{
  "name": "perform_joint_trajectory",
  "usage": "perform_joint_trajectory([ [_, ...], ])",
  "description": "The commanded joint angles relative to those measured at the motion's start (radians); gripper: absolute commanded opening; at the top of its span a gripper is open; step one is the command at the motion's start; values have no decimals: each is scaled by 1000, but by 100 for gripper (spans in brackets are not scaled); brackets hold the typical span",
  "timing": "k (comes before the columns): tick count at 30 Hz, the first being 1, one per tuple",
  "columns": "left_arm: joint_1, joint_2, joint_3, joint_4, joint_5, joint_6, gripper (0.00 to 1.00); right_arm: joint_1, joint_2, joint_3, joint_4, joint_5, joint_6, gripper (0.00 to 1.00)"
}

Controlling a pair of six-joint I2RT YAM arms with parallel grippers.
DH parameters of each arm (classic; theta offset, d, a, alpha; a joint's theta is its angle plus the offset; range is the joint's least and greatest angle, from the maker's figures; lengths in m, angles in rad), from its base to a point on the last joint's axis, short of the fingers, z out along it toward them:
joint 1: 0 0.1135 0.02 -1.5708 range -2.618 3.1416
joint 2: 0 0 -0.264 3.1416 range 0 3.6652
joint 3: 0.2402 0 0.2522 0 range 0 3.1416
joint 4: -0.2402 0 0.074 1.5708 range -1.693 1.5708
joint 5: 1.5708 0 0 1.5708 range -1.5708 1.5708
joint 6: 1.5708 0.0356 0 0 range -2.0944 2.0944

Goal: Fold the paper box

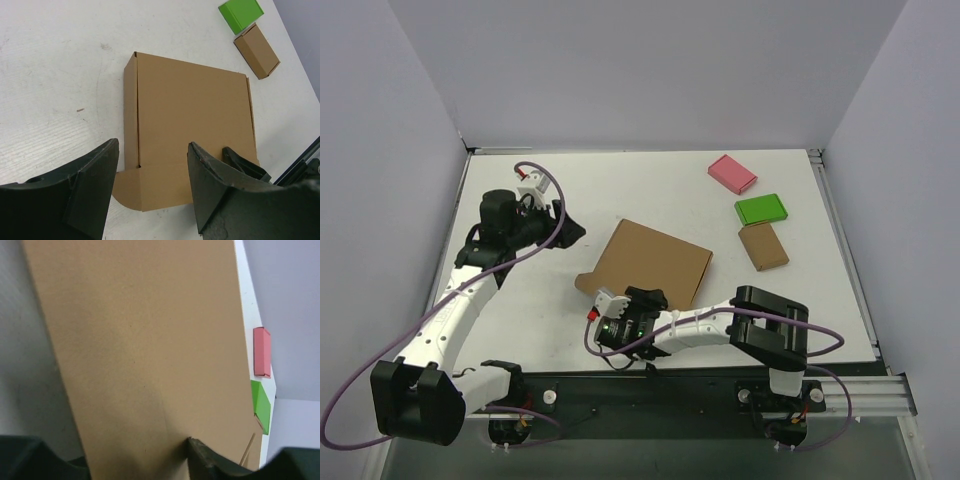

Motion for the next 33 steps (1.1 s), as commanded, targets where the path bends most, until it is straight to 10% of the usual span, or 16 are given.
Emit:
perform_joint_trajectory([
  [1, 6, -11, 0, 40, 25, 19, 67, -2, -36, -23, -7, -21, -31, 35],
  [6, 6, -15, -9, 44, 49, 24, 67, -25, -119, -58, -3, -84, -45, 15],
  [13, 2, 74, -11, 40, 95, -10, 67, -19, -124, -86, 27, -99, -88, 12],
  [23, -64, 150, 8, -12, 60, 14, 67, 50, -202, -26, -125, -91, 24, 81],
  [33, -66, 154, 9, -25, 25, 33, 67, 37, -481, 109, -280, -432, 162, 84],
])
